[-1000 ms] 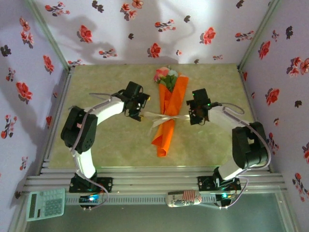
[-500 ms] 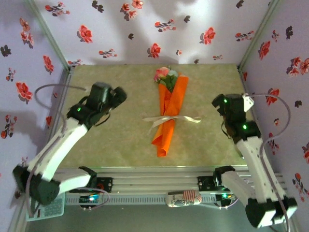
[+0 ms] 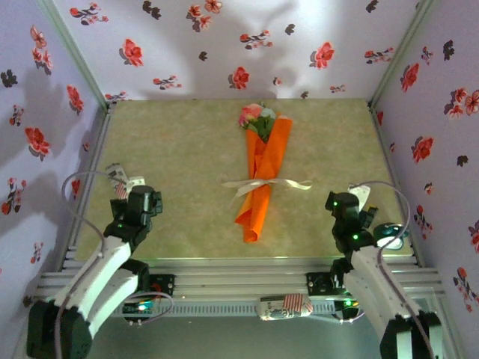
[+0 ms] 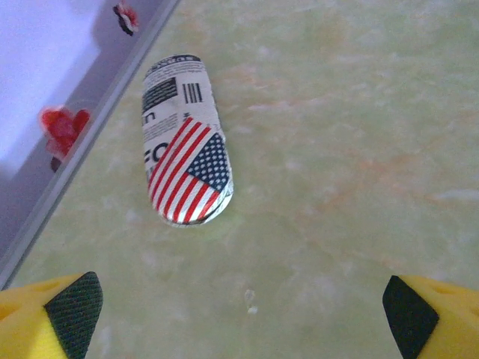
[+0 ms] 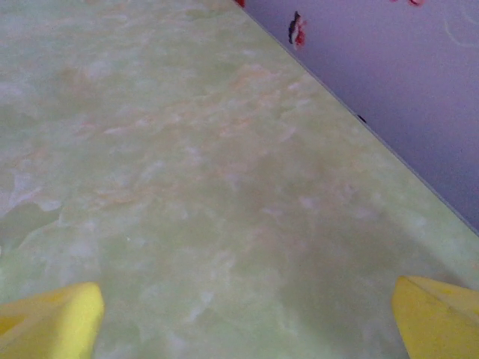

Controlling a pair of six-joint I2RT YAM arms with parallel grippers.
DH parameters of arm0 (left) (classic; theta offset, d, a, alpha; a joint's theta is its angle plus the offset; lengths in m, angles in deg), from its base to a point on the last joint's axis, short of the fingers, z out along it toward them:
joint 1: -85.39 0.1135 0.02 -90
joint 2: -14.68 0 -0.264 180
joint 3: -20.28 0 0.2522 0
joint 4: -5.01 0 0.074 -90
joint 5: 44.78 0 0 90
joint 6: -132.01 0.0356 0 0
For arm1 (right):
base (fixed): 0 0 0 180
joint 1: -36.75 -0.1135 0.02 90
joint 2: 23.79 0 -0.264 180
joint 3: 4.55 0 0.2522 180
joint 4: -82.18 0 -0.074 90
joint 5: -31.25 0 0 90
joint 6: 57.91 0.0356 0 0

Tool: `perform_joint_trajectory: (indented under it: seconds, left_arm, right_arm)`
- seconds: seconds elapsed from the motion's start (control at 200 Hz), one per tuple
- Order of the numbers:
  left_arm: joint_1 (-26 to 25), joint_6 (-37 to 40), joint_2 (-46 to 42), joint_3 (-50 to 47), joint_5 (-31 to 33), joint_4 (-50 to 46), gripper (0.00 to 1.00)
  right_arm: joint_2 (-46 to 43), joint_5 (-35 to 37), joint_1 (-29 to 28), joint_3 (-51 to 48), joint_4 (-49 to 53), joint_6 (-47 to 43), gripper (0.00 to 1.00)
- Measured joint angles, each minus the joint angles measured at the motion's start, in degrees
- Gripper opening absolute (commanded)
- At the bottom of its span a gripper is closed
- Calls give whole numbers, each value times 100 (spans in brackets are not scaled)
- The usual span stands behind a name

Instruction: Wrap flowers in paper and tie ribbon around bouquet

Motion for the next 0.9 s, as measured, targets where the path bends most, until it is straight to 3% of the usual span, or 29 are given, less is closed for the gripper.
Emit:
perform_joint_trajectory:
  seconds: [0.195,0.375,0.6,0.74,0.9]
  left_arm:
    - [944,286,1692,-140,-785,2262,100]
    - [1189,573,2684,-240,-1482,4111,100]
    - [1526,861,3770,-271,-2111,6046,100]
    - [1663,855,4148,-264,-2201,6172,100]
    - [1676,852,4146,-192,-2236,6301,100]
  right_arm:
    - [1786,-326,138,44,-1862,-262,99]
    - [3088,-839,503,118,-3604,-361,99]
    - [3971,-1440,846,369,-4990,-511,99]
    - [4843,-1674,981,295,-5976,-511,99]
    - [4937,-1825,997,452,-5882,-514,99]
